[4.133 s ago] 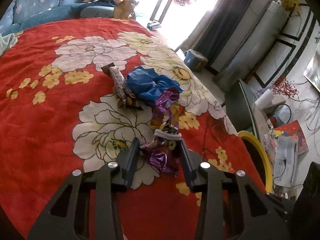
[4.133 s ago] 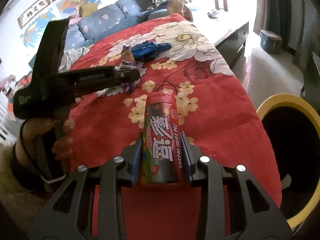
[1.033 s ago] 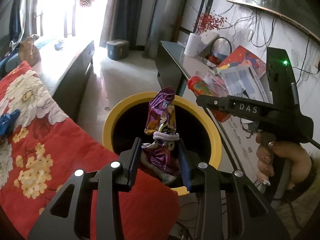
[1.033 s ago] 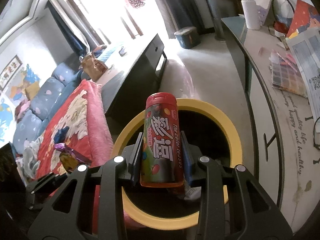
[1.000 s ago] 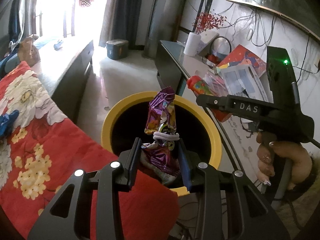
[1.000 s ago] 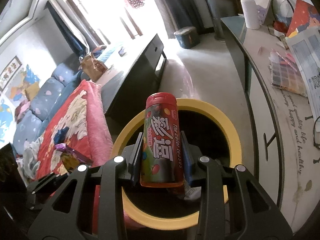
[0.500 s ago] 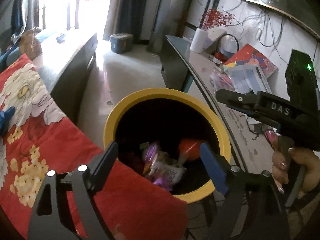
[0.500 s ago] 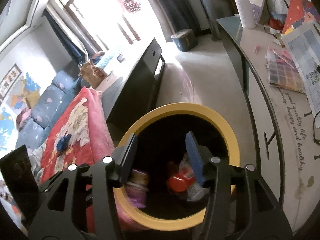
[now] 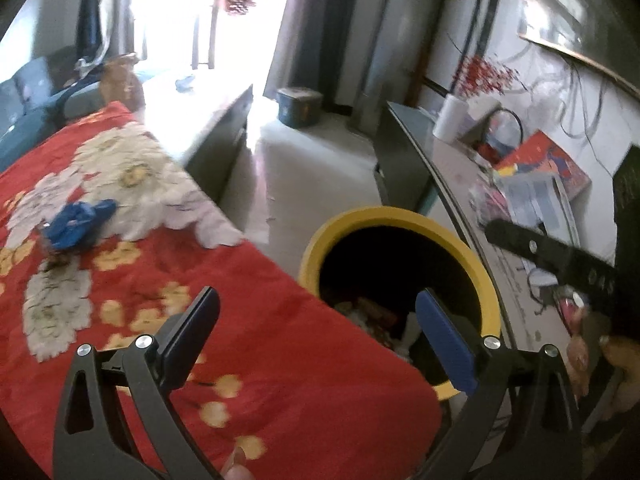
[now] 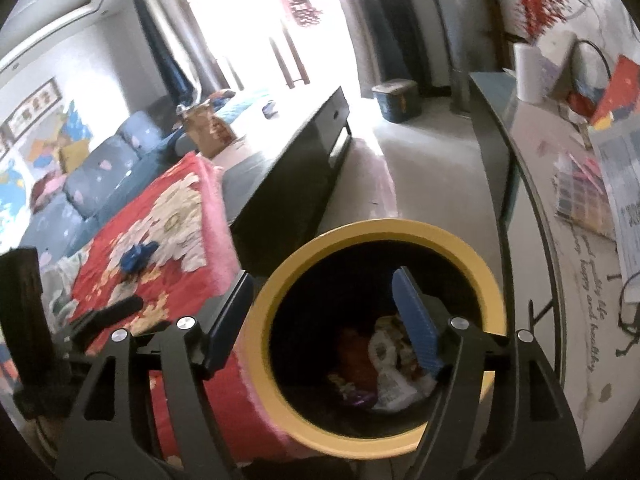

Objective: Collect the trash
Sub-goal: 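Move both tools back over the blue wrapper and chocolate bar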

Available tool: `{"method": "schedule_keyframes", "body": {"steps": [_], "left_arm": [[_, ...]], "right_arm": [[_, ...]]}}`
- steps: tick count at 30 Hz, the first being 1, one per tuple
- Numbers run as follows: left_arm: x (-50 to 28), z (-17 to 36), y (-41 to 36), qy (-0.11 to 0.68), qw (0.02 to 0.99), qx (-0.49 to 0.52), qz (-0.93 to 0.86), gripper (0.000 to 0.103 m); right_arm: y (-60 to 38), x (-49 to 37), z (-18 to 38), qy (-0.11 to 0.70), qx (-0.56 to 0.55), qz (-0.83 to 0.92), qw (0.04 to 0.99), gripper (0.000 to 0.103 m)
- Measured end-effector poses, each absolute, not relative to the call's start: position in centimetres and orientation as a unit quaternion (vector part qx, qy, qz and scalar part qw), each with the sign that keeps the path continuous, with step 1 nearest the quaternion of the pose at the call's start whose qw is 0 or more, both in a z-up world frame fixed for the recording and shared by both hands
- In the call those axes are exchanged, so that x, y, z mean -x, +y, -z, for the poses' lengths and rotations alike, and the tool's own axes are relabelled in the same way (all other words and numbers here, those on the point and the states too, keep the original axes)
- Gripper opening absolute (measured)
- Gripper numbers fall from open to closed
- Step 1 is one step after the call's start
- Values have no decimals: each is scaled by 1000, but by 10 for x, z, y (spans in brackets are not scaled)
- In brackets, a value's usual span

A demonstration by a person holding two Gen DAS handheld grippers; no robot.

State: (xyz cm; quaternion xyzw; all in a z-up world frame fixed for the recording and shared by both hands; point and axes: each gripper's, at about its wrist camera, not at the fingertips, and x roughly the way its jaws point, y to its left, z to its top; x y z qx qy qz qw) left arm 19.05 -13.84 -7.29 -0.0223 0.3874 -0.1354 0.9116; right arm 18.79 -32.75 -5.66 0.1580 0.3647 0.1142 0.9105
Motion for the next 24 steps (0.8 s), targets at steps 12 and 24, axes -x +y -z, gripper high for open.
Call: {"method": "schedule_keyframes", "body": {"steps": [12, 24], "left_arm": [[-182, 52, -70, 353, 931, 61, 68, 96], [-172, 42, -4, 332, 938, 101, 6, 96]], "right_arm": [[-271, -180, 37, 354, -112, -170, 913, 68], [-202, -185, 23, 359, -86, -246, 896, 68]]}}
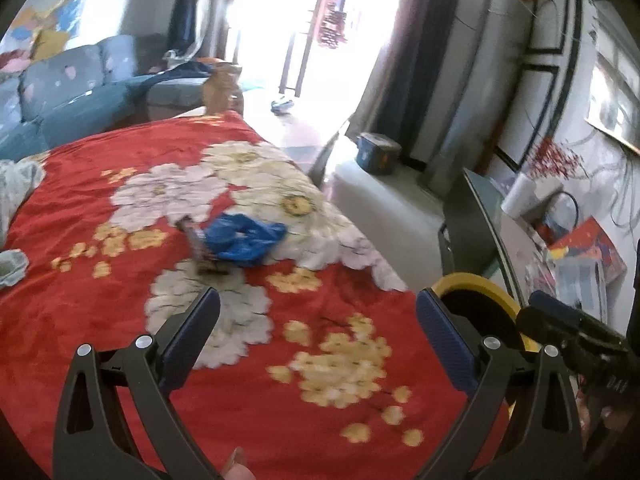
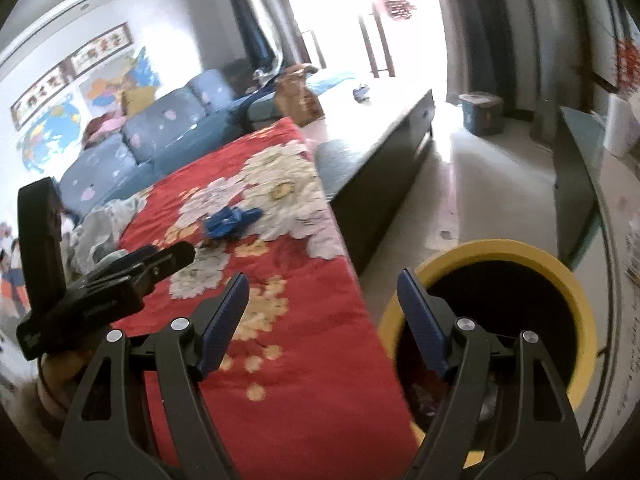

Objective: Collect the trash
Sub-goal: 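Move both tools back over the blue wrapper and chocolate bar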

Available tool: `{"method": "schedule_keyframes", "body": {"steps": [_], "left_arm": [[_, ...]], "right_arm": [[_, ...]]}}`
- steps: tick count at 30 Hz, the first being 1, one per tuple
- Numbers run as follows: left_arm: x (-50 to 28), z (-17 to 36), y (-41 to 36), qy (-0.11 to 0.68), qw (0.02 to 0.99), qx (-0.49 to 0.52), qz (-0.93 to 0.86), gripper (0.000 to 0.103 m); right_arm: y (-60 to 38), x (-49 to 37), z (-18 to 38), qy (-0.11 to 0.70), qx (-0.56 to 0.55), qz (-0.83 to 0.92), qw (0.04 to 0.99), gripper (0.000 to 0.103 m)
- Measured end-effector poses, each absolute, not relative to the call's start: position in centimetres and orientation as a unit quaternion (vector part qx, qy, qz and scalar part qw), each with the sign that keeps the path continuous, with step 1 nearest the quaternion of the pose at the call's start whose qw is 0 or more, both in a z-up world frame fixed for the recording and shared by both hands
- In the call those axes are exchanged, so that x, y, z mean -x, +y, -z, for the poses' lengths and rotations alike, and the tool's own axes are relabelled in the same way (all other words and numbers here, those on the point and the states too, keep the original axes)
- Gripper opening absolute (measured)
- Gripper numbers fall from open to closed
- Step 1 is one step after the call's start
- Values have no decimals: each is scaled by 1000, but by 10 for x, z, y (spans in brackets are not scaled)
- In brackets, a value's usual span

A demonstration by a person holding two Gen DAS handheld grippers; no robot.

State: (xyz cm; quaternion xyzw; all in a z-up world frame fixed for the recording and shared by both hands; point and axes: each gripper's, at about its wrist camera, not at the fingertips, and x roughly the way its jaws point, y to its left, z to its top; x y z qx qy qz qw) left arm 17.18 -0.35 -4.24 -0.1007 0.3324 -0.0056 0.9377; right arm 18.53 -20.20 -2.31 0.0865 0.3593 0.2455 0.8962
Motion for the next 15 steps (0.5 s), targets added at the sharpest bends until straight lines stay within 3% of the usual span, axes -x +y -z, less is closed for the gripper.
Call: {"method": "schedule_keyframes", "body": {"steps": [9, 13, 15], "left_arm": [[-166, 48, 68, 332, 929, 154, -50, 95], [-167, 54, 93, 331, 924, 179, -66, 93], [-170, 58, 104, 332, 920, 195, -66, 85]], "right_arm": [[-139, -220, 33, 387, -74, -289, 872, 66], [-111, -247, 41, 406, -75, -307, 858, 57], [-97, -258, 45, 417, -74, -308, 852, 52]]}}
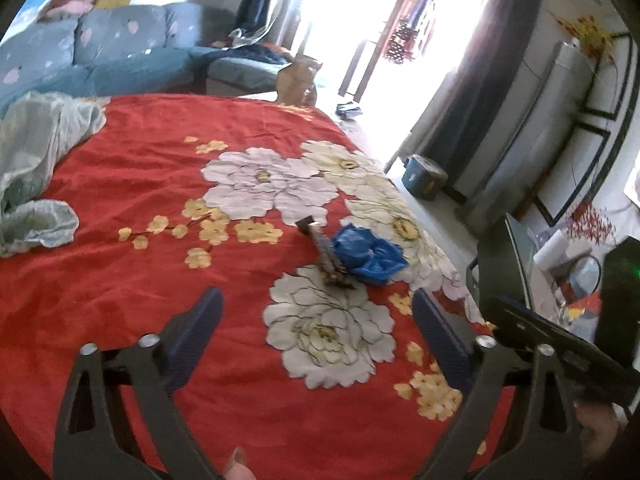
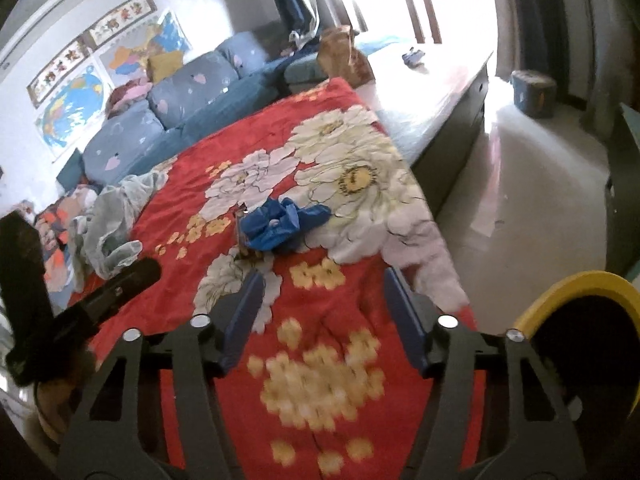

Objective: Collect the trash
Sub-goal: 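Move both tools back over the blue wrapper and chocolate bar, then grasp the blue wrapper with the right tool while the left tool grasps the chocolate bar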

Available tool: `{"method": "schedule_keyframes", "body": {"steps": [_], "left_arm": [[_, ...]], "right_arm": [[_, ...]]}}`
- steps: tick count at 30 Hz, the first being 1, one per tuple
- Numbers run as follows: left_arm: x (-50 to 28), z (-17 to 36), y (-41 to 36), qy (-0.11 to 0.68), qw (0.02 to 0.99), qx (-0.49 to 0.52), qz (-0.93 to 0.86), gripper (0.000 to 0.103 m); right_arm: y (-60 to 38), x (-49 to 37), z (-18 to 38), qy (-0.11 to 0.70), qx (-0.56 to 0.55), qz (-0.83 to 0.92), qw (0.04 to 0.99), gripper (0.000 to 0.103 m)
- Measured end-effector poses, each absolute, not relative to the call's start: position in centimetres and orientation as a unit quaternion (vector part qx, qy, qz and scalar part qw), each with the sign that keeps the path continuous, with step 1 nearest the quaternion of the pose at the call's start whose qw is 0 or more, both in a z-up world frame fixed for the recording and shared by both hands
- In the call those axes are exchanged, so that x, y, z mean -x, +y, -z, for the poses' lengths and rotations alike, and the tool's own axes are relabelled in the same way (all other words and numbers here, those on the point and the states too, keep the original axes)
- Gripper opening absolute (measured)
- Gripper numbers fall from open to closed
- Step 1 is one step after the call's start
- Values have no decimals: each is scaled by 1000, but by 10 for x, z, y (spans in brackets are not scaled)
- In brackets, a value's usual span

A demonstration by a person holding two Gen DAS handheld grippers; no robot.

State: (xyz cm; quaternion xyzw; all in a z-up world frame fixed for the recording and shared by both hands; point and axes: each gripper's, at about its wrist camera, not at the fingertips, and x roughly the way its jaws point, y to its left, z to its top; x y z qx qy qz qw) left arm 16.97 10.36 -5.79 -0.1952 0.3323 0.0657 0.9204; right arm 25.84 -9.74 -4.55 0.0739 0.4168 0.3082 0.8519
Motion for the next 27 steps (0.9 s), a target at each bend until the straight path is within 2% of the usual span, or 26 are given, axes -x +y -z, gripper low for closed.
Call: {"method": "schedule_keyframes", "body": {"steps": [5, 15, 16, 17, 20, 27], "left_arm": [[-181, 69, 120, 342, 911, 219, -63, 70], [-215, 84, 134, 358, 899, 249, -46, 56], [-220, 87, 134, 361, 896, 254, -44, 54], [-224, 89, 134, 363, 895, 257, -41, 53], [-234, 94, 132, 367, 891, 265, -28, 50], [-257, 108, 127, 380, 879, 288, -7, 42]], "right_arm": [[-66, -288, 62, 448, -82, -314, 833, 37], [-33, -318, 78, 470, -90, -320, 818, 28], [-31, -320, 80, 472, -90, -320, 817, 25], [-31, -321, 81, 475, -95, -323, 813, 16], [-31, -322, 82, 474, -101, -334, 808, 2], [-51, -311, 73, 458, -109, -337, 816, 1]]}}
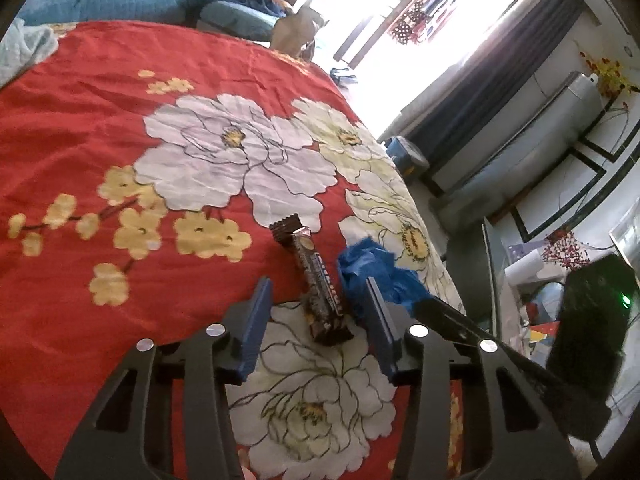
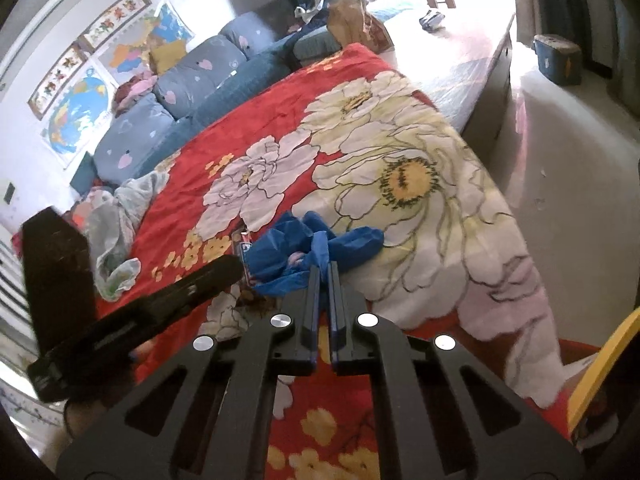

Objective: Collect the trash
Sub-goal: 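Grasp the blue wrapper with the right tool while the left tool grasps the chocolate bar, then carry the blue wrapper and chocolate bar in both tools over the bin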

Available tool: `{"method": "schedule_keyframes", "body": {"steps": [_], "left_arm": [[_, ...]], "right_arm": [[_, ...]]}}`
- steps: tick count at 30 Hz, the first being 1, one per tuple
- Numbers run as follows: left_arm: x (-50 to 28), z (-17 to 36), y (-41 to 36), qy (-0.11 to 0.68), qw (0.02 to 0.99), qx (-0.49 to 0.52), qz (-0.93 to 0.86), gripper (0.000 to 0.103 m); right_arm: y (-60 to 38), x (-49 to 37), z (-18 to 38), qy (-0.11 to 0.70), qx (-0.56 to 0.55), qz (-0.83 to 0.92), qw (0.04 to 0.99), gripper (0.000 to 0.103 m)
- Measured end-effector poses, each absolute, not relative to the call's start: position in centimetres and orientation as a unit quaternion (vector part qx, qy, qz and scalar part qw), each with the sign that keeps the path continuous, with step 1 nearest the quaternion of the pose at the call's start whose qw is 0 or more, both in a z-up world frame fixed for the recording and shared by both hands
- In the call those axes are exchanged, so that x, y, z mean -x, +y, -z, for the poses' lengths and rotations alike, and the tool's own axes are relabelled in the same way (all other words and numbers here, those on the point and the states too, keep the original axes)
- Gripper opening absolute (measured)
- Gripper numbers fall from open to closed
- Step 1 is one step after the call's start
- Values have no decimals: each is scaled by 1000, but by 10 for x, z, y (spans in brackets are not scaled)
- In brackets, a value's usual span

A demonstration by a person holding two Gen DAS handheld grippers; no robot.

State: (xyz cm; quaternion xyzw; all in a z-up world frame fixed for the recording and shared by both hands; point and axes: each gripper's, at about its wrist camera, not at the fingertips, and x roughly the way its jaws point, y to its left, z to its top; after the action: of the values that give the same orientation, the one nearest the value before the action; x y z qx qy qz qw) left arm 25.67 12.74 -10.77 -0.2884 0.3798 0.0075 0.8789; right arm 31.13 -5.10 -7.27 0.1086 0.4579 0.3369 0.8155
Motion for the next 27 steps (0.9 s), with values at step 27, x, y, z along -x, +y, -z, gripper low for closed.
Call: {"method": "schedule_keyframes", "body": {"steps": [27], "left_arm": [[-244, 81, 24, 381, 895, 215, 84, 14]], "right_arm": [[-208, -242, 33, 378, -169, -265, 871, 1]]}}
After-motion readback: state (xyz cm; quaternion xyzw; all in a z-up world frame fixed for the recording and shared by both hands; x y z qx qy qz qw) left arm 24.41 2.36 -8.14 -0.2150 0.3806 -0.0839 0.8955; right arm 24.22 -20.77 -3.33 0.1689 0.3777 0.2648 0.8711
